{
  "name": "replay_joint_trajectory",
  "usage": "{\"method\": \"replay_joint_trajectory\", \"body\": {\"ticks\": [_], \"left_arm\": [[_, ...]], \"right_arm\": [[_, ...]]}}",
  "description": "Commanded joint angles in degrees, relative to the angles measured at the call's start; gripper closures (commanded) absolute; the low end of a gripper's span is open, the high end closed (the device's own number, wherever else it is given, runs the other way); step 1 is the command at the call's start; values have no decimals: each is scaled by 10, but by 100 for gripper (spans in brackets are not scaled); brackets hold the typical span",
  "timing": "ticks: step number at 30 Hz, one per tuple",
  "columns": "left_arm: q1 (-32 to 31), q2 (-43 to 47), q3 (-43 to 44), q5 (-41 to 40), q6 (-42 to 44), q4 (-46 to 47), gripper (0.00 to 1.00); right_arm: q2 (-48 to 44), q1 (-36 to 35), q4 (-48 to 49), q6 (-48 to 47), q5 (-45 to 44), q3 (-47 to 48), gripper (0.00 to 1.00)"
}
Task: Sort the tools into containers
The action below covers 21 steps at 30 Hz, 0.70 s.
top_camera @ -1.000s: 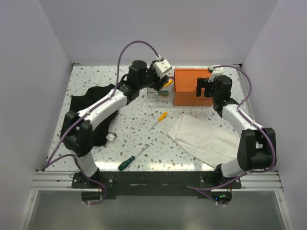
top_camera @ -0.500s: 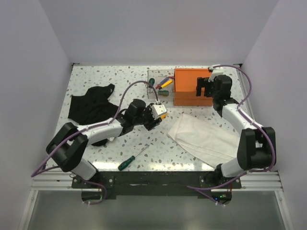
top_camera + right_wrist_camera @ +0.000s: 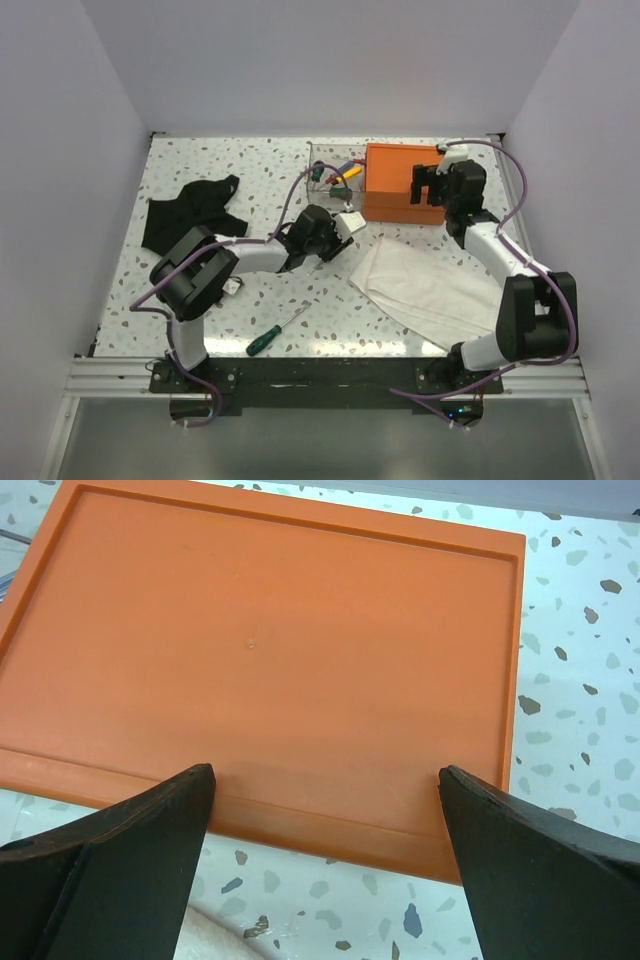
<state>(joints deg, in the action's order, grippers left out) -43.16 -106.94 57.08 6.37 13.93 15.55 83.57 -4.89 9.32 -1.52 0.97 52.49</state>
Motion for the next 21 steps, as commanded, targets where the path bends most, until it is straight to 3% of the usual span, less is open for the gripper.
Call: {"method": "replay_joint_trajectory", "body": {"ticks": [1,4,11,14,18,21], "left_arm": [[0,-31,41,5,-15,13,59],[-1,-33,44,25,-24,7,68],[0,11,37,66,-6,-39,100],[9,72,20,131,27,-46,100],[53,131,14,279,37,-54,100],[62,161,32,303,59,-91,100]], "right_arm": [[23,4,-152,-33,-8,-33,2],[29,7,-149,-34,-8,-27,1],[32,7,-152,-37,-8,-22,1],[35,7,-160,-38,-7,-19,2],[48,7,-163,-35,-3,-7,1],[55,8,-162,-33,-2,4,2]]}}
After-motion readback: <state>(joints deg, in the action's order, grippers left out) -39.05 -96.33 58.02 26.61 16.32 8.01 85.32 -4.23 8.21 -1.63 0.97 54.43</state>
